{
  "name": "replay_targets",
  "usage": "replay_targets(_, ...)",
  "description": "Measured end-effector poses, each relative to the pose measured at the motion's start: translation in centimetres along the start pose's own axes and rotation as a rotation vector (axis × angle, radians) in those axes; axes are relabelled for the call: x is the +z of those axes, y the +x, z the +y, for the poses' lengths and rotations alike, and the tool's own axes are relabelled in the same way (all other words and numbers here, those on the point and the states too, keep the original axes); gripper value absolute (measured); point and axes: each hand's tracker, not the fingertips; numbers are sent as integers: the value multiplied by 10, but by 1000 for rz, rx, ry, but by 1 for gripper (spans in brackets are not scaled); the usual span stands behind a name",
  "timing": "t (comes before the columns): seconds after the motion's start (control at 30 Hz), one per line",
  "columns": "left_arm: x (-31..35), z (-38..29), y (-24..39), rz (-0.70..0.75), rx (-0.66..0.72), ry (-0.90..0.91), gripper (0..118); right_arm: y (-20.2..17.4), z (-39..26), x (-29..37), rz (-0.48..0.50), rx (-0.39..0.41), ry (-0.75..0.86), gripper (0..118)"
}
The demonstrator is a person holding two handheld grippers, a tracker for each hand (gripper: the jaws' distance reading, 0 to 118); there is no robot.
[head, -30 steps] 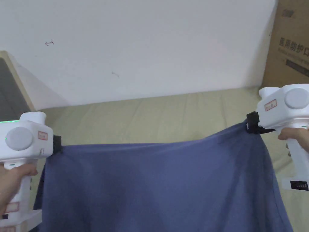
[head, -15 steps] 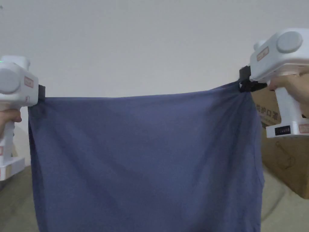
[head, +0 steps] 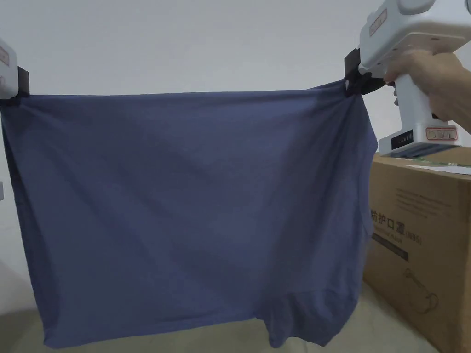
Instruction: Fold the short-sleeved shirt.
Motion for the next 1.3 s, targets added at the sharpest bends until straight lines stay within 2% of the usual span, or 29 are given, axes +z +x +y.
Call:
replay_targets(0.1, -17, -29, 6, 20, -45, -28, 0, -3, -27, -18, -6, 63, -44, 0)
replay_targets(0.13, -23, -40, 7, 7, -65, -58, 0, -2, -37, -25, -5, 61, -55, 0)
replay_targets(0.27, -43, -103, 7, -14, -10, -110, 0, 5, -90, -55, 14, 30, -120, 0)
replay_targets(0.4, -64, -195, 11, -19, -47, -233, 0, 13, -177, -87, 18, 48, -251, 0)
replay_targets(0.47, -69, -246, 11, -22, -21, -309, 0, 20, -224, -104, 35, 39, -328, 0)
replay_targets(0.53, -64, -304, 14, -49, 13, -378, 0, 25, -280, -119, -4, 19, -399, 0)
replay_targets(0.67, -50, -410, 26, -55, -55, -567, 0, 34, -391, -130, 31, -25, -541, 0)
replay_targets(0.77, -38, -479, 27, -59, -9, -704, 0, 45, -471, -135, 13, -61, -668, 0)
replay_targets(0.83, -39, -513, 22, -40, -4, -774, 0, 54, -515, -133, -13, -133, -738, 0)
replay_targets(0.93, -27, -532, 15, -10, 17, -800, 0, 69, -550, -125, -38, -250, -778, 0)
replay_targets(0.97, -23, -533, 11, -40, 36, -803, 0, 72, -552, -120, -41, -252, -778, 0)
replay_targets(1.1, 1, -523, -3, -36, 62, -773, 0, 75, -546, -87, -8, -165, -737, 0)
replay_targets(1.2, 35, -519, -12, -63, 65, -749, 0, 77, -541, -52, 32, -214, -699, 0)
replay_targets(1.3, 81, -521, -22, -73, 16, -735, 0, 74, -546, -10, 60, -167, -695, 0)
